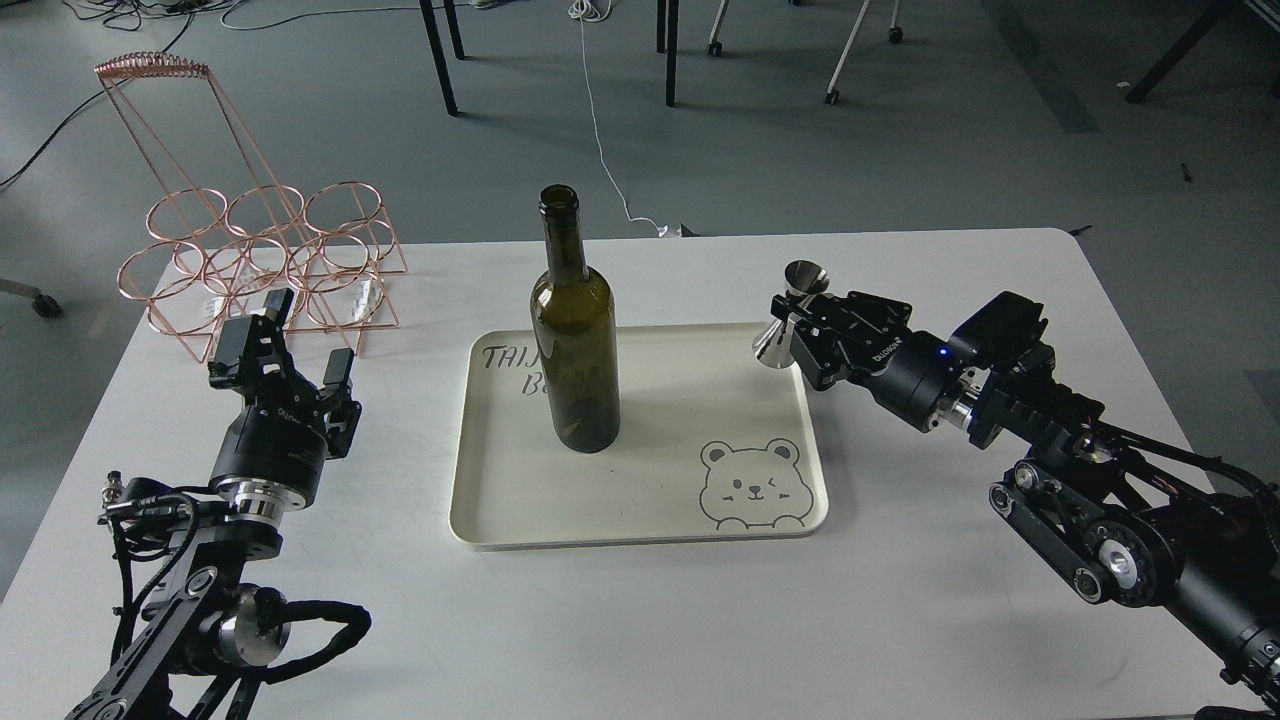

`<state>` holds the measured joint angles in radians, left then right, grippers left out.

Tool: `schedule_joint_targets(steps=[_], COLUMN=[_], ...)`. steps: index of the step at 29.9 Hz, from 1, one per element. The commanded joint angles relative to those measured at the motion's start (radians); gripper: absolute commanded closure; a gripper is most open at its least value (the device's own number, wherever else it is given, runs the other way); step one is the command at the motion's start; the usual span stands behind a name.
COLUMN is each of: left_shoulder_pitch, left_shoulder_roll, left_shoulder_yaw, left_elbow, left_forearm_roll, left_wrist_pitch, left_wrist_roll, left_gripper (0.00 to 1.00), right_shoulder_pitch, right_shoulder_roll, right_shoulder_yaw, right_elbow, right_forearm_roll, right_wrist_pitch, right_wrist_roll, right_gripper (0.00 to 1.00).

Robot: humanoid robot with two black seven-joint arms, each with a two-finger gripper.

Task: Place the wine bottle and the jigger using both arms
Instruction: 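Lift the jigger and carry it off the tray with the right gripper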

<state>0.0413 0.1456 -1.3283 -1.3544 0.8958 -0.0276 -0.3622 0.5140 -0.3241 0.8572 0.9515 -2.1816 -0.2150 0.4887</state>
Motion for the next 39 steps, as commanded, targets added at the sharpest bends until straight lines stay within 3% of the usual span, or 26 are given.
schedule_joint_targets(steps=[1,6,14,39], left_shoulder_pitch=[0.0,0.0,0.002,0.002], left_shoulder_roll=[-0.001,-0.001,-0.001,-0.001], left_shoulder_yaw=[0.0,0.0,0.001,0.001], left_elbow=[0.0,0.0,0.0,0.0], left_forearm_roll=[0.0,0.0,-0.002,-0.002], left_wrist_pitch=[0.0,0.0,0.0,0.0], left_wrist_roll=[0.0,0.0,-0.008,-0.009], left_gripper=[0.02,0.02,0.02,0.02], right_shoulder_pitch=[-0.003,-0.034,-0.097,-0.124], right_shoulder_roll=[-0.064,-0.138,-0.156,-0.156], right_shoulder_yaw=[0.065,0.121,0.131,-0.001], right_elbow=[0.001,-0.029,-0.161,-0.267], right_forearm_roll=[0.0,0.0,0.0,0.177], right_wrist_pitch=[0.0,-0.017,-0.129,-0.19], right_wrist_roll=[0.0,0.0,0.0,0.0], right_gripper=[0.82,0.82,0.81,0.79])
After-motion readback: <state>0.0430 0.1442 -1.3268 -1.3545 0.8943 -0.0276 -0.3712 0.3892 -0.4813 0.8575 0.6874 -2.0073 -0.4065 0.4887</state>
